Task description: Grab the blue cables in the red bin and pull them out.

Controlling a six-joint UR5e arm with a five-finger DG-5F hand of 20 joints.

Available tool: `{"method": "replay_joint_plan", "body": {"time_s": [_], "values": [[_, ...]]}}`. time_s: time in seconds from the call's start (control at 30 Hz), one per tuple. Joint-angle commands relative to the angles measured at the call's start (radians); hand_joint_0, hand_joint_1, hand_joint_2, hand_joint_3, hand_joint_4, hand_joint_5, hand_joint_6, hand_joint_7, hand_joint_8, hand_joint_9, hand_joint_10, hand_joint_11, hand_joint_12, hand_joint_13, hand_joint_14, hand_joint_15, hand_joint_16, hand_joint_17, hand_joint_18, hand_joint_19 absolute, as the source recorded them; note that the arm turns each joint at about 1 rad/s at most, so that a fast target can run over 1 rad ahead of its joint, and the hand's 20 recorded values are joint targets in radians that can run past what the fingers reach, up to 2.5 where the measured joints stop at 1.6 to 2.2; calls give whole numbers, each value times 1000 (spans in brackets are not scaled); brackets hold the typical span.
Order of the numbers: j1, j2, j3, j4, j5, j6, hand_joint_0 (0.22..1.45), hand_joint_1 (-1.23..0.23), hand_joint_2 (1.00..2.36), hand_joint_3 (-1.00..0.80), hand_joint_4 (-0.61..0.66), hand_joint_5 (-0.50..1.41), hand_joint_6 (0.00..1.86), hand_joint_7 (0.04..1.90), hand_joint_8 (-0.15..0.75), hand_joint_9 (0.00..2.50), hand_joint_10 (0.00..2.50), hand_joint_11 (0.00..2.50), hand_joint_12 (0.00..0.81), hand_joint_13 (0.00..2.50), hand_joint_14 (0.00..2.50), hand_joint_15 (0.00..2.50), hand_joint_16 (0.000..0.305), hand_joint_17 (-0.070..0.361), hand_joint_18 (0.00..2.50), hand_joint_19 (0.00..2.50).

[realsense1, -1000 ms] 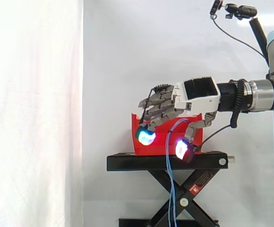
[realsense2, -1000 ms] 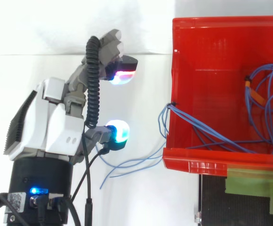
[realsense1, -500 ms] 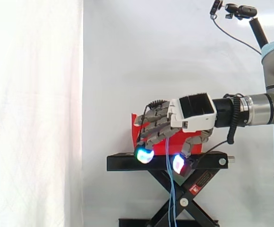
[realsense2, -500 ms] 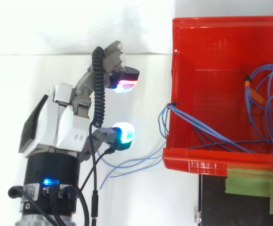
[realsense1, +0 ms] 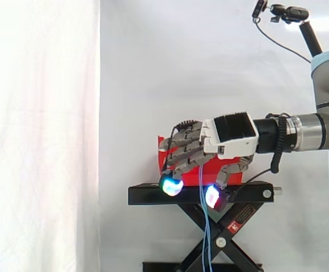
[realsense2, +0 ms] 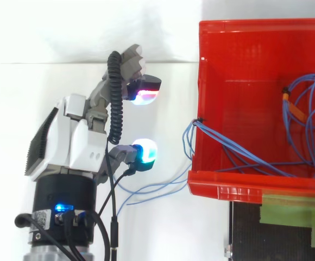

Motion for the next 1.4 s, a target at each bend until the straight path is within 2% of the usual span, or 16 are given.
{"method": "replay_joint_plan", "body": {"time_s": [0.0,0.2,0.63,0.87,1.07,1.37], "values": [[-4,0,-1,0,-9,-9,794,-1083,1000,-1000,168,742,14,658,251,633,10,272,362,390,8,200,53,119,426,391],[-15,0,-1,-3,-35,-25,798,-1080,1000,-1000,166,743,14,658,250,636,10,274,362,389,10,197,53,119,426,391],[-30,1,1,-3,-54,-32,803,-1061,1000,-1000,177,751,14,658,251,644,11,277,360,396,8,203,53,118,426,394],[-51,1,31,-34,-60,-17,800,-1052,1000,-1000,181,752,14,663,250,647,11,271,360,398,8,197,53,119,424,395],[-68,1,51,-74,-89,-17,801,-1051,1000,-1000,181,756,13,664,250,649,10,272,360,400,8,204,53,118,424,396],[-79,1,53,-83,-95,-17,807,-1053,1000,-1000,183,773,12,685,253,659,11,287,358,410,9,214,52,118,426,396]]}}
